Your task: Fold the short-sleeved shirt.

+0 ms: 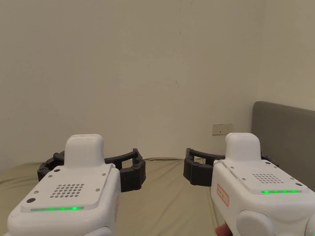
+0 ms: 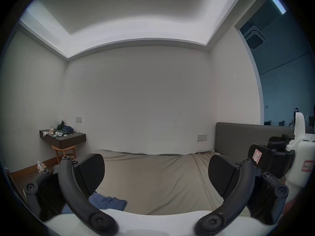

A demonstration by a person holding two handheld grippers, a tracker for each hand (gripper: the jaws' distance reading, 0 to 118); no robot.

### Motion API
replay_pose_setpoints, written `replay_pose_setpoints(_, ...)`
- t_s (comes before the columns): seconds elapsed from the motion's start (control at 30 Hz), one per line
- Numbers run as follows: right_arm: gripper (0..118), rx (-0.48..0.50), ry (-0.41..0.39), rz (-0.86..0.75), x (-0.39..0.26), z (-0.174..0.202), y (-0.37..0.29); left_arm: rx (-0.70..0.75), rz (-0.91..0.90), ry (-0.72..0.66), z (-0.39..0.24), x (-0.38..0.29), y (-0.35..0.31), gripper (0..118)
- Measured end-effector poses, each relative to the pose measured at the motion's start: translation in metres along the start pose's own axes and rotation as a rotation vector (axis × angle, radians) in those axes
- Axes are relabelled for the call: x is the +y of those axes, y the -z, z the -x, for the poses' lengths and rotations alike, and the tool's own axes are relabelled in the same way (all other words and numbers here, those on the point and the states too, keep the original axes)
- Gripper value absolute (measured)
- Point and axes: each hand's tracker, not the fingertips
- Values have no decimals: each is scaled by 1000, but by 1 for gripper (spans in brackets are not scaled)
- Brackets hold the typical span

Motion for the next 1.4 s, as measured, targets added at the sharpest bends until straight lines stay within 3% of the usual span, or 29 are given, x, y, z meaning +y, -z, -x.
replay_pose_setpoints(1.4,118,0,-11,-45,7,8,-10,-61,-10,-2,6,4,-4,118)
